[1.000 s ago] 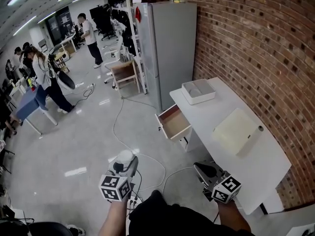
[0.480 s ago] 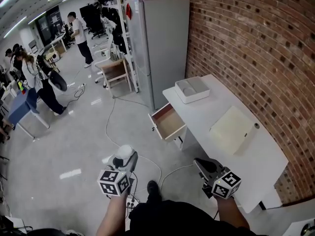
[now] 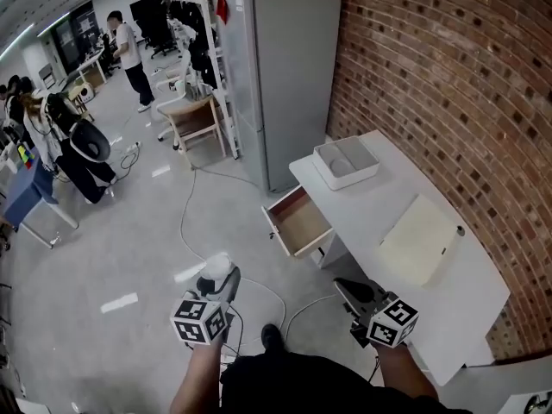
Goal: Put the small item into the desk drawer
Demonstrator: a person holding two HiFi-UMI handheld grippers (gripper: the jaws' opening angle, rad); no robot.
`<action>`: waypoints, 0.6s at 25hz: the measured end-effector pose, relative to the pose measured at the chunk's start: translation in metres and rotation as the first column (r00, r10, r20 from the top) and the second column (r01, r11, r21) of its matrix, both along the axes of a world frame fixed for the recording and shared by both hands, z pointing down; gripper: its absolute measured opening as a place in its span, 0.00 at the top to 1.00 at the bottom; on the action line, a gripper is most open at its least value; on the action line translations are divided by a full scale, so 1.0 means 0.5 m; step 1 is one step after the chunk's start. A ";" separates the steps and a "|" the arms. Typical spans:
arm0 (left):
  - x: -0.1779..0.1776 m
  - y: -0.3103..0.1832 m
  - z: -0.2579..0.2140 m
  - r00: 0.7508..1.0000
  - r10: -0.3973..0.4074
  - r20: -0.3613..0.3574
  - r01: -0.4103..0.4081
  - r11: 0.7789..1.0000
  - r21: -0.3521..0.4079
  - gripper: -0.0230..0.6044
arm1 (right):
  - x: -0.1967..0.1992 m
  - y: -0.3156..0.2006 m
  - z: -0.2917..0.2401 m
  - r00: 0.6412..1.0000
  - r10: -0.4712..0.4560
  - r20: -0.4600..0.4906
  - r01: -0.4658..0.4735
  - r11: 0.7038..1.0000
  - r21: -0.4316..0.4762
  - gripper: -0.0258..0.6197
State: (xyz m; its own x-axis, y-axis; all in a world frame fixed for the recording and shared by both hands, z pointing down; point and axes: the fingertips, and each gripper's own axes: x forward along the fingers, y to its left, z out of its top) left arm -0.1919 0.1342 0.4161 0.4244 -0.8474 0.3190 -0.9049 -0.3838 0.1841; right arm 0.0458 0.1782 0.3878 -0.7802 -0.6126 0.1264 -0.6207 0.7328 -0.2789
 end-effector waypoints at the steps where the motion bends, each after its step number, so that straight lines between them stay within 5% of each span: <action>1: -0.008 -0.025 0.003 1.000 0.005 -0.005 -0.005 1.000 -0.001 0.65 | -0.011 -0.025 0.001 1.000 0.002 -0.007 -0.002 1.000 -0.001 0.94; 15: -0.120 -0.226 0.027 0.998 0.055 -0.038 -0.056 0.998 -0.022 0.65 | -0.212 -0.220 0.024 0.999 -0.048 -0.023 0.046 0.997 -0.064 0.94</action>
